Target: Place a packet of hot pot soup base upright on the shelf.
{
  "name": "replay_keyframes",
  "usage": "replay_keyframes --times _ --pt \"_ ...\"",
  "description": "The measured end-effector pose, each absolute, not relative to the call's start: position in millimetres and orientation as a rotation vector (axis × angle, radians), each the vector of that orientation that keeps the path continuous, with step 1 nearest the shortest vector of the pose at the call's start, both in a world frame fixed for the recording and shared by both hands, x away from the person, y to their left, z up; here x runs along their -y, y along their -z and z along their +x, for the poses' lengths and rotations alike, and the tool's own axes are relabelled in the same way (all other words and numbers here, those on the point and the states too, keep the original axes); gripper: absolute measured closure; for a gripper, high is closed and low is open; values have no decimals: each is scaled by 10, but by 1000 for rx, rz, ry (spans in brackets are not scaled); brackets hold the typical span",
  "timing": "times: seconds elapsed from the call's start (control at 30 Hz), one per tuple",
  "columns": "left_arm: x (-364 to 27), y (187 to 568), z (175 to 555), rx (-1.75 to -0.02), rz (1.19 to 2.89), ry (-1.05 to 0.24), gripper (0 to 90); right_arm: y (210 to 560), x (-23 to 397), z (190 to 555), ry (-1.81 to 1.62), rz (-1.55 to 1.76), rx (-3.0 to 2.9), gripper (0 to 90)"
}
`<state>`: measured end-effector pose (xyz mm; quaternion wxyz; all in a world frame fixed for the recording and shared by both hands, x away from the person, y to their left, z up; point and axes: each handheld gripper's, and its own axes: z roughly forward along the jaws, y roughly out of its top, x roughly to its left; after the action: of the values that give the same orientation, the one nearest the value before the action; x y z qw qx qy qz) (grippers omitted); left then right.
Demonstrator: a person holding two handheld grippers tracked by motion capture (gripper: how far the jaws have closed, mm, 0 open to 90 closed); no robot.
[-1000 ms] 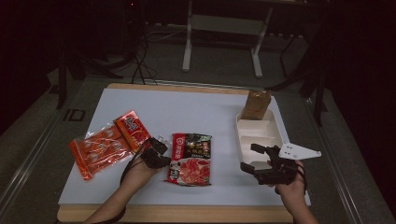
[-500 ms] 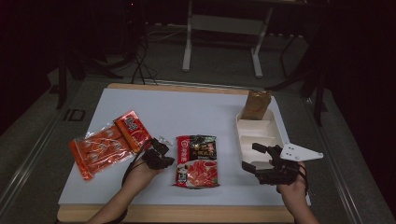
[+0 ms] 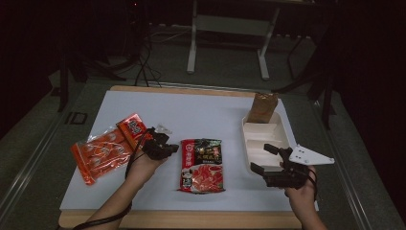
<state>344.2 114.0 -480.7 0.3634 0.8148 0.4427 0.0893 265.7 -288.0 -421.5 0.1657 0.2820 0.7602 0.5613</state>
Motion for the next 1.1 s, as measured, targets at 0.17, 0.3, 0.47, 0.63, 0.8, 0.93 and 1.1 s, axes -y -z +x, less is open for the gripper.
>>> replay_keyframes --times 0.17,0.3,0.47,0.63,0.8,0.93,1.1 --pt "-1060 4812 3541 -1167 2081 -255 667 4198 2919 2658 -1623 833 -2146 140" --pt "-1032 4808 3623 -1172 2054 -229 551 4197 2920 2654 -1626 835 -2149 139" --pt "-1010 4841 3737 -1180 2052 -228 388 4204 2923 2653 -1621 840 -2160 139" --pt "-1001 4912 3848 -1172 2044 -224 352 4218 2912 2660 -1628 845 -2171 139" --pt "-951 5009 3915 -1141 2072 -241 378 4229 2893 2657 -1618 834 -2191 139" --pt "-907 5079 3948 -1151 2084 -241 426 4247 2880 2667 -1615 829 -2212 140" --pt "-845 5187 4009 -1165 2116 -213 510 4263 2858 2671 -1607 821 -2225 139"
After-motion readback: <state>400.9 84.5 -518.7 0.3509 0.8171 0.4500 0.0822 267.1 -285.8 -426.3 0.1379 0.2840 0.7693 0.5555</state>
